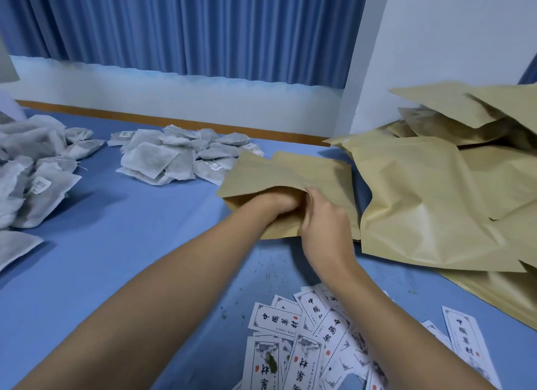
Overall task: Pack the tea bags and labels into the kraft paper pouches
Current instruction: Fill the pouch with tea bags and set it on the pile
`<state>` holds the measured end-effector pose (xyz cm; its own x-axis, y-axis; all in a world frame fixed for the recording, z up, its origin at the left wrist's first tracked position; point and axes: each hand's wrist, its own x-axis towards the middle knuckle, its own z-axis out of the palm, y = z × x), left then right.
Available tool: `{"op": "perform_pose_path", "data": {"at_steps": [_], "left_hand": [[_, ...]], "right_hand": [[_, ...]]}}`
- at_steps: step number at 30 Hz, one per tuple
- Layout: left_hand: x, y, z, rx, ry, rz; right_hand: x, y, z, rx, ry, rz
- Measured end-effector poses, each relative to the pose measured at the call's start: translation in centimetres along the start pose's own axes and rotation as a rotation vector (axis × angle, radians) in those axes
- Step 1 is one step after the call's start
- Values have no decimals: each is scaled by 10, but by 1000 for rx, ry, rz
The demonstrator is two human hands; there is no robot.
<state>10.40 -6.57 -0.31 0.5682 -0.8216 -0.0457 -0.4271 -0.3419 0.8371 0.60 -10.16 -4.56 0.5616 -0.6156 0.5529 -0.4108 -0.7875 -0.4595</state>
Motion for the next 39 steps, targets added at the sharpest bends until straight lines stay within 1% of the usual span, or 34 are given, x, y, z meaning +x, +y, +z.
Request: {"op": "perform_pose_path", "data": {"at_steps": [2,3,4,5,7,8,9,10,12,14,18,19,20,22,23,24,27,29,31,37,39], "left_hand": [[-6,-10,2,251,-9,194],[-11,-18,1,333,32,295],[-18,-25,-3,387,125,395],[-26,-32,-9,387,259,494],[-35,-44,-27,291,558,636],[-34,-49,-39,217,695,646],[-28,-54,-53,167,801,611],[-19,-59,-68,165,878,538],[8,-71,-98,292,929,343],[41,-87,-126,453,855,126],[89,-109,-170,736,573,-310],[99,-114,-181,756,506,-403],[105,-119,-191,724,454,-480],[111,-135,-200,569,334,-562],[113,-147,-200,553,292,-558],[113,-156,-196,588,274,-548],[117,-158,-186,685,325,-532],[117,-153,-185,675,338,-533],[114,-150,-183,645,313,-506],[68,-130,-152,570,276,-291],[47,-126,-135,589,259,-233]], "right_hand": [[7,2,-1,-46,-18,22],[11,3,-2,-68,-19,27],[16,4,-2,-86,-11,32],[21,4,-3,-98,5,42],[34,3,-3,-122,43,68],[40,3,-3,-130,52,79],[46,3,-2,-132,53,88],[52,2,0,-134,51,96],[61,3,5,-133,41,104],[70,6,15,-165,28,95],[78,16,34,-214,24,100],[79,19,39,-212,16,112],[79,21,45,-218,3,122],[77,27,52,-249,-37,129],[77,29,56,-248,-43,130],[76,30,58,-238,-46,133],[76,36,61,-192,-60,175],[76,38,60,-152,-62,208],[75,37,60,-140,-63,217],[73,33,57,-134,-65,222],[73,32,54,-142,-77,223]]}}
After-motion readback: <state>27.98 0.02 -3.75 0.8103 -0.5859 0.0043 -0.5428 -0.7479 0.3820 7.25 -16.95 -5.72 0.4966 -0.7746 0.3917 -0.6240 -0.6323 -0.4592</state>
